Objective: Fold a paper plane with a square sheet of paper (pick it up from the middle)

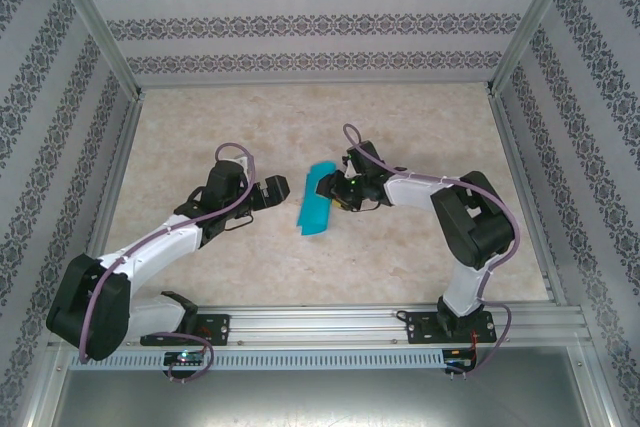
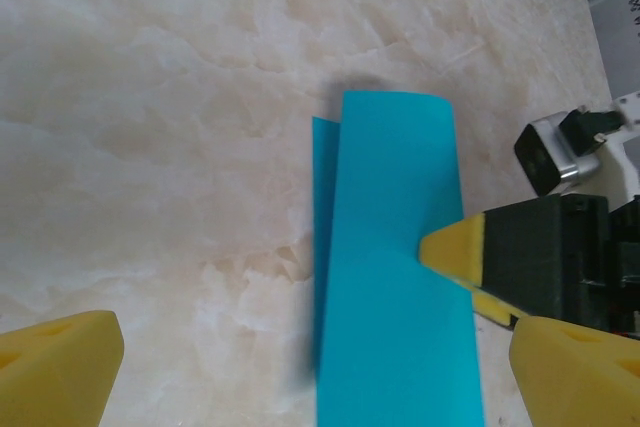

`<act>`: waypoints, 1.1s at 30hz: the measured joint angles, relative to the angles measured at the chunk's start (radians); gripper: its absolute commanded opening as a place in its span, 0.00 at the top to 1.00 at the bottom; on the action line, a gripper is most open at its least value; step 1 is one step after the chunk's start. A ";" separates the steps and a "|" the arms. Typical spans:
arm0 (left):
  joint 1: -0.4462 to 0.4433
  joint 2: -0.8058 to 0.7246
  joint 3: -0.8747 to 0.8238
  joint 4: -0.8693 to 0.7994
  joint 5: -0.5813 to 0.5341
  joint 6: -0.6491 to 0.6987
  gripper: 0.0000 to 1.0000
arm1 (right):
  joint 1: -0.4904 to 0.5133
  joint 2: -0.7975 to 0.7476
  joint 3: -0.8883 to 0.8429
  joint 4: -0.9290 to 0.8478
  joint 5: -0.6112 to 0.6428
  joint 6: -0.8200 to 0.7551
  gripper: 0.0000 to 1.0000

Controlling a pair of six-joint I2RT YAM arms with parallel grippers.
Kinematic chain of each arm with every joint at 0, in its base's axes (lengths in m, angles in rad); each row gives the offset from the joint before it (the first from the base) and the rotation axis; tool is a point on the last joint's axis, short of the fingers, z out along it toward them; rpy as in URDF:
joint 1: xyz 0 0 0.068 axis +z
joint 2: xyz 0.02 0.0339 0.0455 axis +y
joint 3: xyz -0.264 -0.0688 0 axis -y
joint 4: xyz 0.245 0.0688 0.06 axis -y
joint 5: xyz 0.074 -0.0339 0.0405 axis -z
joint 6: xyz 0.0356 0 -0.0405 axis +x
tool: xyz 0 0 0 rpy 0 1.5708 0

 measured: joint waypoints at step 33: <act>0.000 0.043 0.035 0.000 0.034 0.000 0.11 | 0.042 0.028 0.204 -0.497 0.279 -0.213 0.30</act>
